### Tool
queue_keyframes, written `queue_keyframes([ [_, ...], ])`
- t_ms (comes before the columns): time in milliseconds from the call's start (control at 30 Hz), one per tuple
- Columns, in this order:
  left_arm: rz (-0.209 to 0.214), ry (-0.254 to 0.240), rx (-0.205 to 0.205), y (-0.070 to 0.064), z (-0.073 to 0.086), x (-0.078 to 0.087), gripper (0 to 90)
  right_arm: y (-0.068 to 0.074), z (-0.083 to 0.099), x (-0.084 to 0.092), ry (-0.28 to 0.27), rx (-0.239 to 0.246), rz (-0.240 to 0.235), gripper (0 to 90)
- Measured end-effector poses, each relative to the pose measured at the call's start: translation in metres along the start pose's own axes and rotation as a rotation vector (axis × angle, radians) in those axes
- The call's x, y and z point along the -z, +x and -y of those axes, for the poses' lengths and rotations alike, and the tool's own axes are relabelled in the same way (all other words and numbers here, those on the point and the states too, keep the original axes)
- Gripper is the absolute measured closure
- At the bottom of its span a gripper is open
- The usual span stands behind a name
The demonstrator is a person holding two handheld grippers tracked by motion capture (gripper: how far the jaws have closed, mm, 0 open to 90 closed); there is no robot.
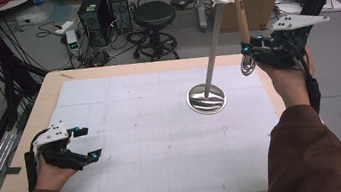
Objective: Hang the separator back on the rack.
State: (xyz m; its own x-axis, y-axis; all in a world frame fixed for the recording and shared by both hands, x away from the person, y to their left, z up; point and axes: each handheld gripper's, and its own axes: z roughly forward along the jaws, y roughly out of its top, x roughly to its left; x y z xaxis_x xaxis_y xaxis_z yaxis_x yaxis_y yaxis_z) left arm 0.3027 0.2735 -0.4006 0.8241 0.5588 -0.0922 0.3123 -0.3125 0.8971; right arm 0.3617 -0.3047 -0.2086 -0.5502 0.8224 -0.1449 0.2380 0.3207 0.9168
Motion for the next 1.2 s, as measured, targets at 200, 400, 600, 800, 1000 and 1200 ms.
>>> queue_keyframes([
  [200, 0.001, -0.003, -0.002, 0.000, 0.000, 0.001, 4.0, -0.001, 0.001, -0.010, 0.015, -0.013, -0.006, 68.4],
  [400, 0.000, -0.005, -0.002, 0.000, 0.000, 0.001, 4.0, 0.000, 0.000, -0.016, 0.021, -0.019, -0.009, 68.3],
  [600, 0.002, -0.004, -0.004, 0.000, 0.000, 0.001, 4.0, -0.001, 0.001, -0.019, 0.024, -0.022, -0.012, 68.2],
  [800, -0.002, -0.004, -0.006, 0.000, 0.000, 0.001, 4.0, -0.001, 0.001, -0.021, 0.029, -0.015, -0.013, 67.3],
  [1000, 0.000, -0.003, -0.009, 0.000, 0.000, 0.001, 4.0, -0.002, 0.001, -0.022, 0.032, -0.018, 0.001, 60.7],
  [1200, 0.001, -0.004, -0.006, 0.000, 0.000, 0.001, 4.0, -0.001, 0.002, -0.019, 0.036, -0.018, -0.002, 52.7],
])
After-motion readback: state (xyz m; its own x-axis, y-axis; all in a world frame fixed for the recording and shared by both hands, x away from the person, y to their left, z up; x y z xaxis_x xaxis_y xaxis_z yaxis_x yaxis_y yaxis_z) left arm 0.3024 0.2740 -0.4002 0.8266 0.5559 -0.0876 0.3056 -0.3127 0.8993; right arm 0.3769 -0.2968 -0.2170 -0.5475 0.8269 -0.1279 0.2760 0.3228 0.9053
